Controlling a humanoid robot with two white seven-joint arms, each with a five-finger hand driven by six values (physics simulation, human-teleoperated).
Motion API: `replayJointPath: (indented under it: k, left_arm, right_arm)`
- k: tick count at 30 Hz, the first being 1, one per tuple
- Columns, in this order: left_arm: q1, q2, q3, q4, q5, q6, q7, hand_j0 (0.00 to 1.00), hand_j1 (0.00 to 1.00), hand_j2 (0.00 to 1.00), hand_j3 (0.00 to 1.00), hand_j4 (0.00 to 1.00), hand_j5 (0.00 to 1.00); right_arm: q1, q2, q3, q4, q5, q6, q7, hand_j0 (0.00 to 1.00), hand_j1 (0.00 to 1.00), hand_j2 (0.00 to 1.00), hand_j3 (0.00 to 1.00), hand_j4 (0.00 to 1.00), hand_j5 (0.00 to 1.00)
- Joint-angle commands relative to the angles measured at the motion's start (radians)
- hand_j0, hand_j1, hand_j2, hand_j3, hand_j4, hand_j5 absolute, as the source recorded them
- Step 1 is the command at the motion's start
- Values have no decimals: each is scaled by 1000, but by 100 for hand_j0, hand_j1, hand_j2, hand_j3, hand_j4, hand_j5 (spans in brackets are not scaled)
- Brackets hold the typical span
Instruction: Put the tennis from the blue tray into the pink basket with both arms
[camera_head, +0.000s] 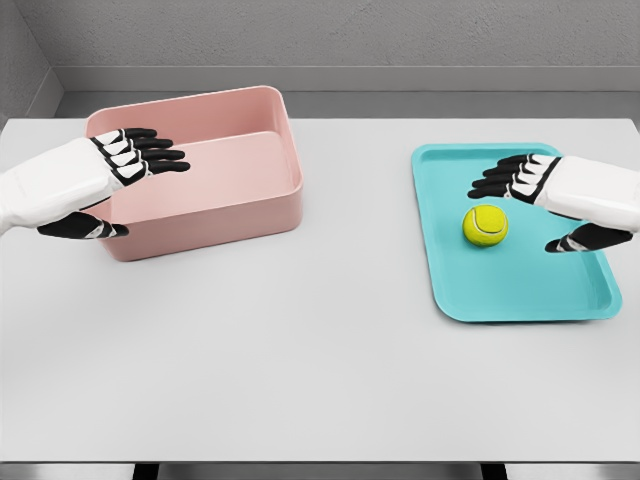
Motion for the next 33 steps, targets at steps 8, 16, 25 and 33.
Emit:
replayJointPath:
  k: [8,16,25,33]
  left_arm:
    - [2,1,0,3,7,1,1,100,100,100,100,100,100]
    - [3,0,-1,3,7,1,1,100,100,100,100,100,100]
    - [15,0,-1,0,5,1,1,100,100,100,100,100,100]
    - [15,-2,-7,0,-3,1,1,100,100,100,100,100,100]
  right_arm:
    - [-28,65,13,64,30,2,-9,100,100,100,100,100,100]
    - [-133,242,69,278,122,2,176,99,99,99,99,99,99]
    - [-190,377,86,449,197,2,231,99,99,99,99,99,99]
    - [-196,414,125,493,211,2,250,98,98,98,98,98,98]
